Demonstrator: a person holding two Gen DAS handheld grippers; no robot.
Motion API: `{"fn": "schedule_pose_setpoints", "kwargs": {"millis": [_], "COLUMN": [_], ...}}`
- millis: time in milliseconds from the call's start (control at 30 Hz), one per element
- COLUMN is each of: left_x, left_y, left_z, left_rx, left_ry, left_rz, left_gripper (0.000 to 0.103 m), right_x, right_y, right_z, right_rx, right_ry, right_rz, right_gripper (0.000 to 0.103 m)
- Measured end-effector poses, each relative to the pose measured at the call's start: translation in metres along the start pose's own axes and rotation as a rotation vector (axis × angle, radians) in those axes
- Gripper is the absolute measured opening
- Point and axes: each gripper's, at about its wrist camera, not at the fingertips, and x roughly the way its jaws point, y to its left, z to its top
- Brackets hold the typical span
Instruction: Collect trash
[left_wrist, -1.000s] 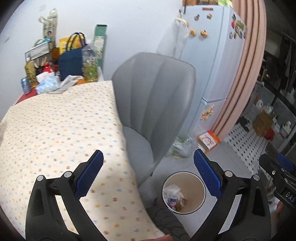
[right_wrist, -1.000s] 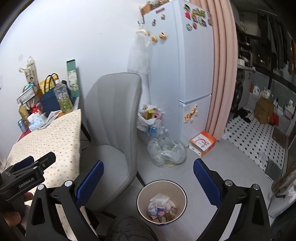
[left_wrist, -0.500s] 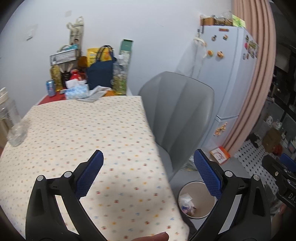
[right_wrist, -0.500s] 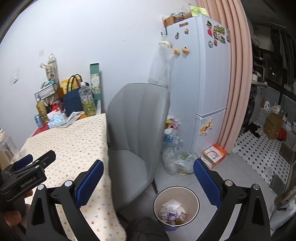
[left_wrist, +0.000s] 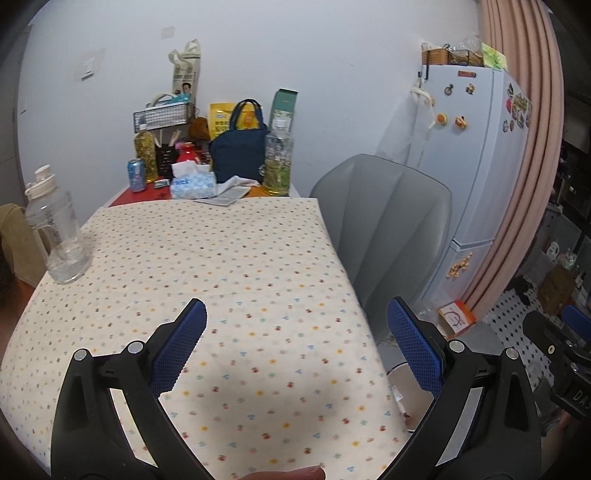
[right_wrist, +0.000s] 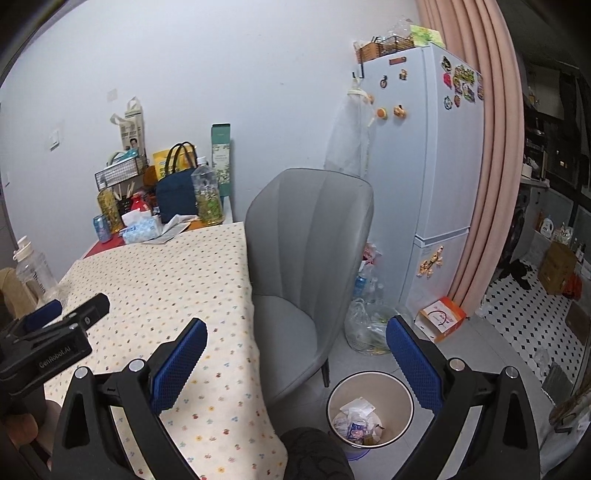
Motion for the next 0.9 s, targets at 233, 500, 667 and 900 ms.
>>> {"fn": "schedule_pose_setpoints", "kwargs": {"millis": [233, 500, 667, 900], "left_x": [0.0, -0.003, -0.003, -0.003], "left_y": [0.013, 0.014, 0.012, 0.016], "left_z": [-0.01, -0.022, -0.022, -0.022], "left_rx": [-0.002, 0.001, 0.01, 0.0], "left_ry": [0.012, 0.01, 0.008, 0.008], "left_rz": [0.029, 0.042, 0.043, 0.038], "left_gripper": [0.097, 0.097, 0.097, 0.097], "right_x": [0.002, 0.003, 0.003, 0.002], "right_y": [0.007, 0.006, 0.006, 0.007], "right_z": [-0.009, -0.018, -0.016, -0.017], "right_rx": [-0.008, -0.022, -0.024, -0.036], "right_ry": [0.016, 0.02, 0.009, 0.008], "right_rz": [0.023, 0.022, 0.022, 0.021], "right_gripper": [0.095, 0.095, 0.095, 0.095]}}
